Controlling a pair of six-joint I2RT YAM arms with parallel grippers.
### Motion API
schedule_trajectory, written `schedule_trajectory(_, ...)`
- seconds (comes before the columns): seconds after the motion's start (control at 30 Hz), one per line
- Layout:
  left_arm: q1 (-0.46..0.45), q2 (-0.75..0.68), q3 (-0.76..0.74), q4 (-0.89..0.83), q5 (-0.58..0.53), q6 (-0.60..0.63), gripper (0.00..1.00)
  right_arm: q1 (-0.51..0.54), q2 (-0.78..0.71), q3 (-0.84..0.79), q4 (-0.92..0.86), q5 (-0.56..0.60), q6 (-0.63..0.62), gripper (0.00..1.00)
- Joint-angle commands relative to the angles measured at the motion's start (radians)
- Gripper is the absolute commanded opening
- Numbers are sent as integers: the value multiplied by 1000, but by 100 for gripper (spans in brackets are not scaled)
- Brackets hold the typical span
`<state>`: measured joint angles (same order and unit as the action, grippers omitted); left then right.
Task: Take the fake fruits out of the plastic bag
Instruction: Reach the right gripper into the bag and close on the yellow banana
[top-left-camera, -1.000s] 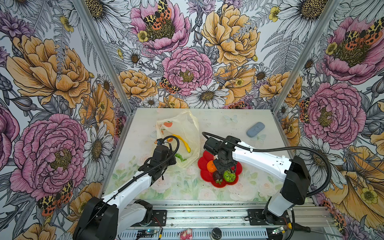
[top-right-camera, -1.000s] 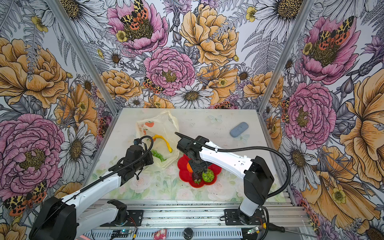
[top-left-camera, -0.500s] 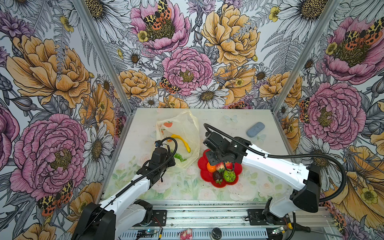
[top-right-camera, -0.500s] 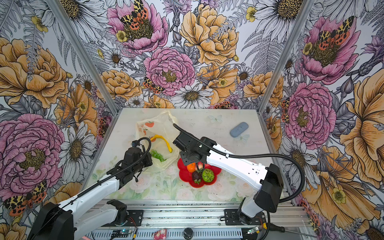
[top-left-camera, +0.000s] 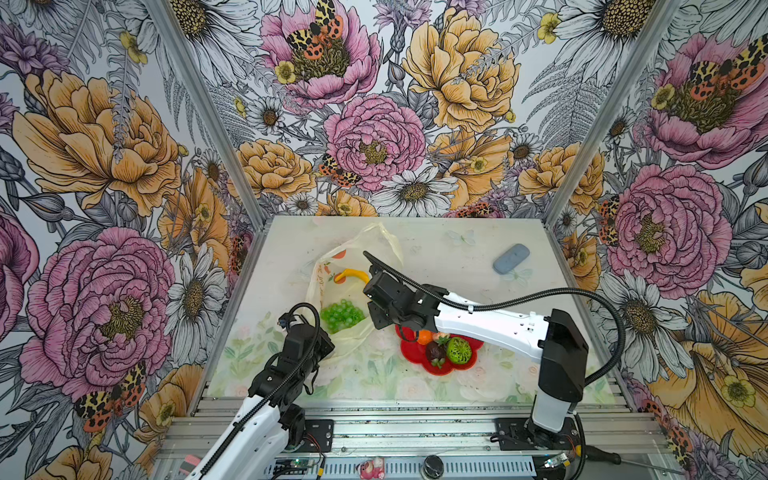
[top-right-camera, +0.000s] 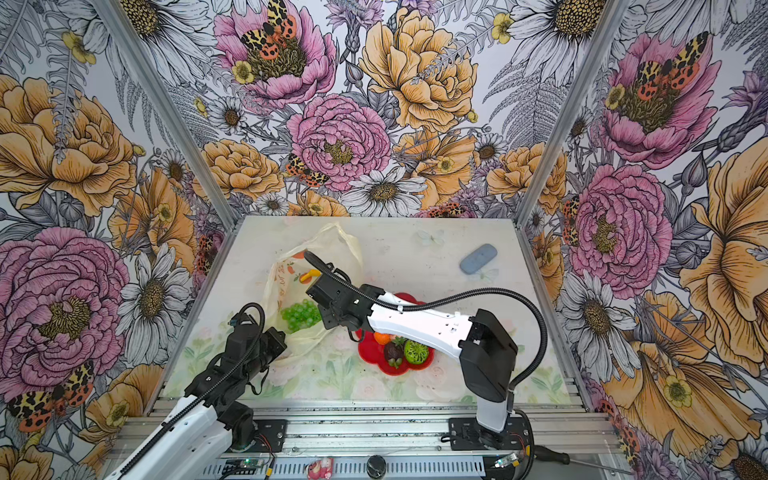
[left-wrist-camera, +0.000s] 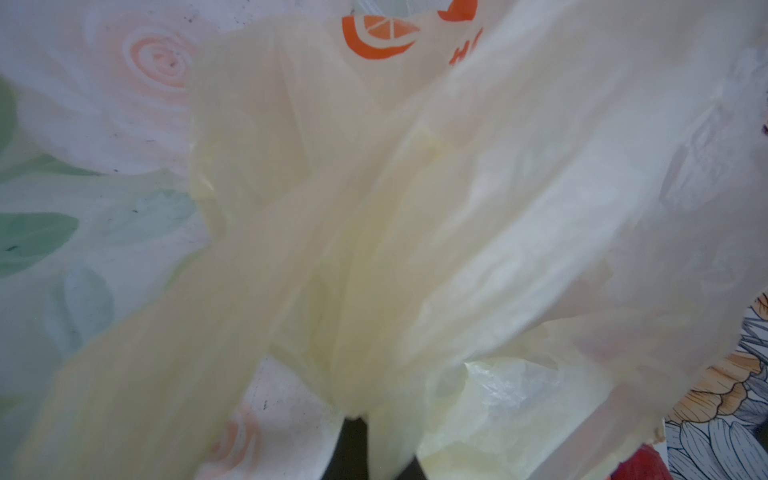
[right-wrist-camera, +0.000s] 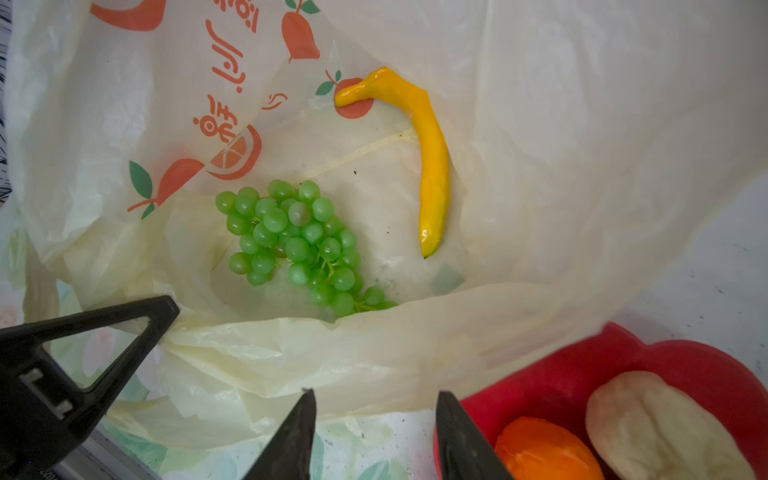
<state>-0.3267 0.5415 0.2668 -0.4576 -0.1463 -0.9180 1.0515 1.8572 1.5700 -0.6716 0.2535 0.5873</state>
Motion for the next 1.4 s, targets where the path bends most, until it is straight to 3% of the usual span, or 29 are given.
schedule_trajectory(0.0,62,-29,-12,-121,-34,-72,0,1,67,76,43,7,10,49)
schedule_trajectory(0.17,169,-68,-51,-124,43,-97,0,-12,190,159,43,13,12,48)
schedule_trajectory(0.6,287,-28,25,-119,53,-2,0,-71,325,217,44,-25,24,49)
schedule_trajectory(0.73,319,-12,40,-65,114,46,0,-84,361,226,44,-28,31,50)
schedule_trajectory(1.0,286,148,100,12,201,157,0,-123,412,262,44,-49,36,51)
schedule_trajectory(1.37,84,223,98,79,110,177,0,-157,482,327,42,-86,32,48)
